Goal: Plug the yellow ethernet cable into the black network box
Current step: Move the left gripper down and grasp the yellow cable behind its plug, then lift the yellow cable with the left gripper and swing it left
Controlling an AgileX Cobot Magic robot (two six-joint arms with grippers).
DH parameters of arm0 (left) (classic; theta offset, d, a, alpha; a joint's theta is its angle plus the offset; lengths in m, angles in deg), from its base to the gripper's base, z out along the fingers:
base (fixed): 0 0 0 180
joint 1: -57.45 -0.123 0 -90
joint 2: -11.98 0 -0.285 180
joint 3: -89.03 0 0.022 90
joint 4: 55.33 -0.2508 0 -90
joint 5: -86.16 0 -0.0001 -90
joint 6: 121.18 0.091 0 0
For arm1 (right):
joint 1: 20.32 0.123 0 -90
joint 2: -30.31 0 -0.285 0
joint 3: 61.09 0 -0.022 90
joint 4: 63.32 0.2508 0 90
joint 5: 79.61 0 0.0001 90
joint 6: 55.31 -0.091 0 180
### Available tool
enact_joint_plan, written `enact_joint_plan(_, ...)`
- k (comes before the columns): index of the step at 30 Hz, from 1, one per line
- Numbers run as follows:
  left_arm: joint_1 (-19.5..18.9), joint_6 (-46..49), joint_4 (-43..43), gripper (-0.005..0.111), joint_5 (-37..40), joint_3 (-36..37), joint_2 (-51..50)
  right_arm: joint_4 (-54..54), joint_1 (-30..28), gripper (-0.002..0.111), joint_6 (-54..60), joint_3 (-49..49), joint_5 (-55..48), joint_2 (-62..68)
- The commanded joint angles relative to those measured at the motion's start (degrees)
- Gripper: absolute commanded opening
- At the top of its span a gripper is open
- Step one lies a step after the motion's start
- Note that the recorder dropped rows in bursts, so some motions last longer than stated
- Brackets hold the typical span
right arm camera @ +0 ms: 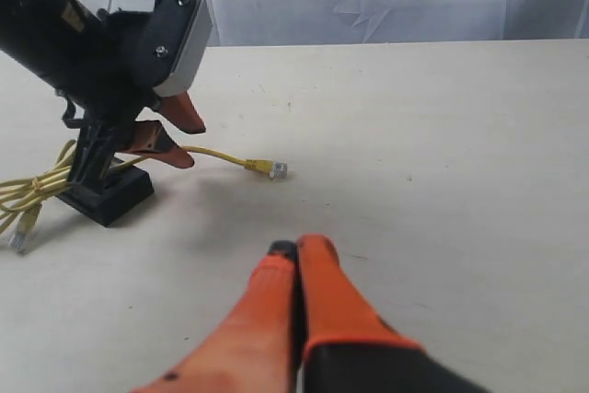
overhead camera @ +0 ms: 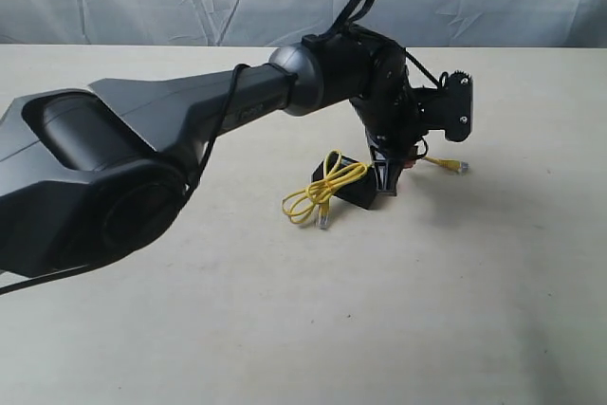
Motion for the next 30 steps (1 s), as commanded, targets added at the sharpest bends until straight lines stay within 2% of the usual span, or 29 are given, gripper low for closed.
enact_joint_plan(1,0.11,-0.08,-0.34,0.037,-1.88,-0.18,-0.86,-0.13,-0.23,-0.001,0.00,0.06,0.70,-0.36)
enact_joint_plan(8,0.11,-0.19,-0.34,0.036,-2.20,-0.18,-1.57,-0.13,-0.23,-0.001,0.00,0.06,0.70,-0.36)
enact_joint_plan(19,0.11,-0.19,-1.28,0.001,-0.93,-0.18,-2.36,-0.13,-0.23,-0.001,0.00,0.06,0.70,-0.36)
enact_joint_plan(25,0.11,-0.56,-1.39,0.000,-0.78,-0.18,-0.88,-0.13,-0.23,-0.001,0.00,0.06,0.84,-0.36)
enact_joint_plan(30,0.11,-8.16,-3.59,0.000,0.85,-0.31,2.58,-0.13,-0.23,-0.001,0.00,0.06,0.84,-0.36)
